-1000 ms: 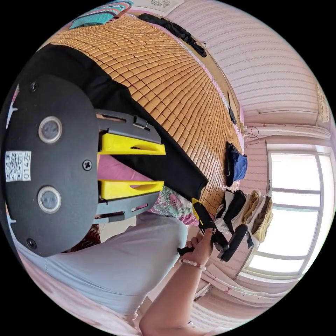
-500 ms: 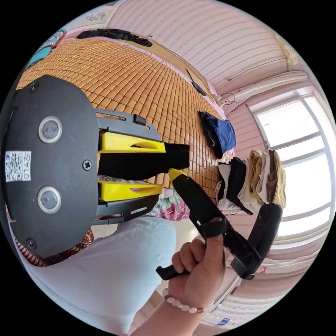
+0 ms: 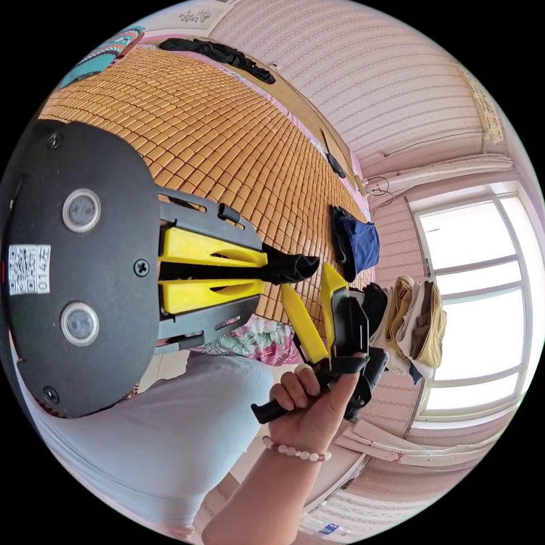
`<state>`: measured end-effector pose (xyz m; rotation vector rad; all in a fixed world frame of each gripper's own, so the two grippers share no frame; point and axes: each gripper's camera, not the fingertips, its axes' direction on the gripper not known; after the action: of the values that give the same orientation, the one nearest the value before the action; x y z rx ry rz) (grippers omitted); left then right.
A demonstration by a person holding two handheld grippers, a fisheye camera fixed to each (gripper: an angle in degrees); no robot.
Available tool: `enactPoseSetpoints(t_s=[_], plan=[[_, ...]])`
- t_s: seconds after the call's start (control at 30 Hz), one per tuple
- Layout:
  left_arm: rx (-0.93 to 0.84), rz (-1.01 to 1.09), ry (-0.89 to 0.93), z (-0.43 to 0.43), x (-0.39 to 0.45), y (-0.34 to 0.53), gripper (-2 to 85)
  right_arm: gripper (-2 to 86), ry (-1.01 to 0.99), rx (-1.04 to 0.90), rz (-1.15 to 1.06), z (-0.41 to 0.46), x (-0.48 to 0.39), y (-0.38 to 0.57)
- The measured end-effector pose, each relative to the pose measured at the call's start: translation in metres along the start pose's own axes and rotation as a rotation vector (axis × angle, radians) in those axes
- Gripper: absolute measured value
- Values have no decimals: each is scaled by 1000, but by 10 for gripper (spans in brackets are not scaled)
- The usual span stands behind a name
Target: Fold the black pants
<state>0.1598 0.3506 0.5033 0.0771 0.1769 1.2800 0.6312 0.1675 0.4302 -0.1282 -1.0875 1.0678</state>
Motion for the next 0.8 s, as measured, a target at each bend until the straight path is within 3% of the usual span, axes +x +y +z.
enactPoseSetpoints(t_s=[0.07, 0.13, 0.33, 0.43, 0.53, 0.67, 0.8], plan=[[-7, 25, 6, -2, 2, 4, 15, 151, -6, -36, 12, 11, 4, -6], [4, 43, 21, -5, 3, 7, 14, 40, -6, -32, 25, 10, 8, -9], [105, 72, 135, -7, 14, -34, 11, 23, 52, 103, -24, -59, -4, -5], [247, 10, 254, -24, 6, -70, 11, 22, 20, 264, -113, -117, -35, 1], [375, -82, 348, -52, -18, -84, 10, 22, 78, 295, -256, -137, -89, 3], [444, -282, 417, -87, -77, -42, 10, 22, 130, 186, -382, -88, -135, -5], [460, -445, 289, -140, -145, 52, 10, 22, -94, -51, -437, 35, -152, -17]])
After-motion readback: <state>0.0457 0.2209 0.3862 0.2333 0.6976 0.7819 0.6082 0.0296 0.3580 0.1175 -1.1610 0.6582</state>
